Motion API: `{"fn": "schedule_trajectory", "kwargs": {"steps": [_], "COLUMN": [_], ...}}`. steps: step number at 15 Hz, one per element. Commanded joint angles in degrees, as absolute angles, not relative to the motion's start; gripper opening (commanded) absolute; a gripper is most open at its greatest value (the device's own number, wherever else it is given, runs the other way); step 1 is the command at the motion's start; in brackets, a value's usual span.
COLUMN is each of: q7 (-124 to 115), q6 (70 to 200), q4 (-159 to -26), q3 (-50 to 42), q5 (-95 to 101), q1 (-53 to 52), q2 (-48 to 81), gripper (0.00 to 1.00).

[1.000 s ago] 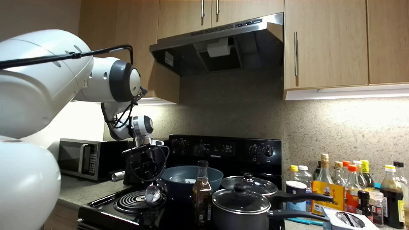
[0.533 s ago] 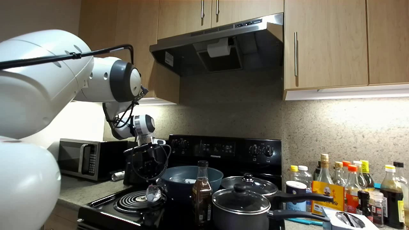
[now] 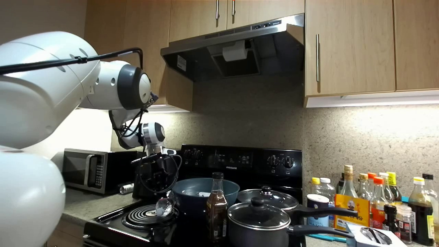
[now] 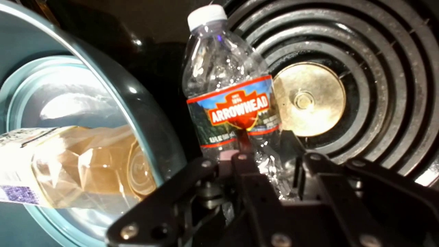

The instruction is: Put the two bottles on the stove in the bowl.

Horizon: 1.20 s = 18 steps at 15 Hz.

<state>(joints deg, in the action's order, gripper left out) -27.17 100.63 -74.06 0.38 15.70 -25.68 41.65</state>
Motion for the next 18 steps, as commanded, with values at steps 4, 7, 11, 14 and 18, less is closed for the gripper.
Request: {"fn": "schedule_trajectory", "kwargs": {"steps": [4,7,11,14,18], "q7": [-26.85,-27.16,-28.43,-29.53,-32.7], "q6": [99.89,100.29,102.44,104.38,105.16], "q4": [-73.27,-73.35,-74.92,-77.21,-79.75], "q3": [1.13,1.1,1.05,1.48,1.11], "q5": [15.03,15.1,14.86,14.23,14.69], "q1": [-24.46,-24.36,-25.11,-25.27,-25.88], "q2": [41.85,41.35,37.49,32.28,25.42], "gripper": [0.01,0.01,0.0,0.0,0.0]}}
